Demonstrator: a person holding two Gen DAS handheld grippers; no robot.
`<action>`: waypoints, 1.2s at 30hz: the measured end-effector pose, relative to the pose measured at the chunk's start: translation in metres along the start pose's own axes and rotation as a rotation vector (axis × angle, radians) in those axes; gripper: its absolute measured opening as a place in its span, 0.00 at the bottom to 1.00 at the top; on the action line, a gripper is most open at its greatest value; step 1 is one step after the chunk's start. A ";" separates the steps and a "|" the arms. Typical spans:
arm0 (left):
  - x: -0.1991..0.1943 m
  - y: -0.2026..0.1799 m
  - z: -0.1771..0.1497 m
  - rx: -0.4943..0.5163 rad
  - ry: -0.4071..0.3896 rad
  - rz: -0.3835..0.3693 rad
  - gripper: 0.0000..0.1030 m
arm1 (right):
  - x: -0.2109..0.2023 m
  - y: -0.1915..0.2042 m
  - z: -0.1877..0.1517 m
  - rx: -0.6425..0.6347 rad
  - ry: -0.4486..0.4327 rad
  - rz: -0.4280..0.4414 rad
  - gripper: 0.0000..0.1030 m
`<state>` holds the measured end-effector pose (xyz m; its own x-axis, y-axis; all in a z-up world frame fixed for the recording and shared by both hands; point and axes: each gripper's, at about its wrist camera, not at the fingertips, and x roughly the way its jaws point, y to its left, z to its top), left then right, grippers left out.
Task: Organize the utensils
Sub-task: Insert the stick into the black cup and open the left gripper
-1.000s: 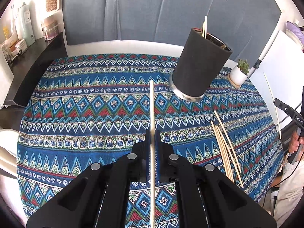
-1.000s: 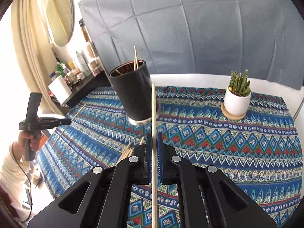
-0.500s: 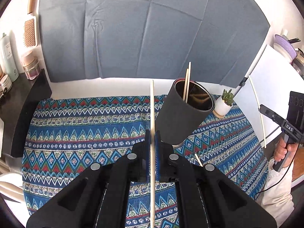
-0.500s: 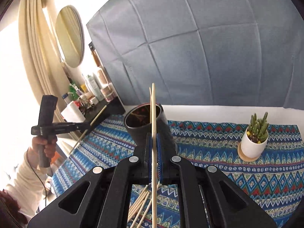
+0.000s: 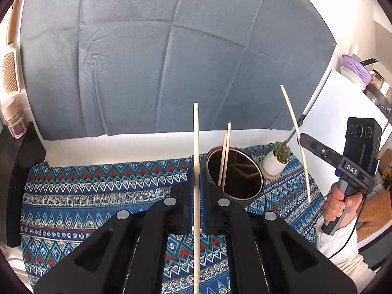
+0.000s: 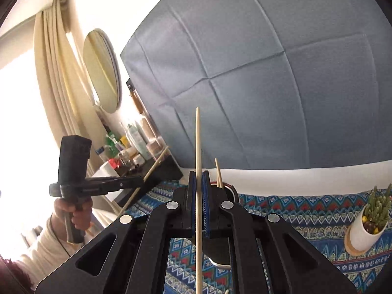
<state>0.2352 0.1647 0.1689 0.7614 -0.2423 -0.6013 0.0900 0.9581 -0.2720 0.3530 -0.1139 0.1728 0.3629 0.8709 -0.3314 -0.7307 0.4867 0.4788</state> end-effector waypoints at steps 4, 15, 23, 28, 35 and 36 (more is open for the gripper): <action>0.004 -0.003 0.013 0.012 -0.058 -0.046 0.05 | 0.015 -0.004 0.005 0.023 -0.045 0.040 0.05; 0.041 -0.005 0.030 -0.053 -0.221 -0.224 0.05 | 0.056 -0.019 0.014 0.104 -0.212 0.095 0.05; 0.050 -0.017 0.023 -0.008 -0.483 -0.286 0.05 | 0.071 -0.032 -0.004 0.122 -0.312 0.146 0.05; 0.056 -0.019 0.005 0.042 -0.579 -0.343 0.05 | 0.071 -0.040 -0.020 0.132 -0.360 0.128 0.05; 0.078 -0.011 -0.018 0.026 -0.564 -0.344 0.05 | 0.083 -0.034 -0.039 0.056 -0.294 0.047 0.05; 0.080 -0.011 -0.021 0.033 -0.559 -0.335 0.05 | 0.083 -0.032 -0.041 0.032 -0.285 0.035 0.05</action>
<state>0.2819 0.1312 0.1083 0.9072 -0.4208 -0.0042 0.3931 0.8511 -0.3480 0.3826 -0.0603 0.0968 0.4892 0.8690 -0.0746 -0.7286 0.4542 0.5127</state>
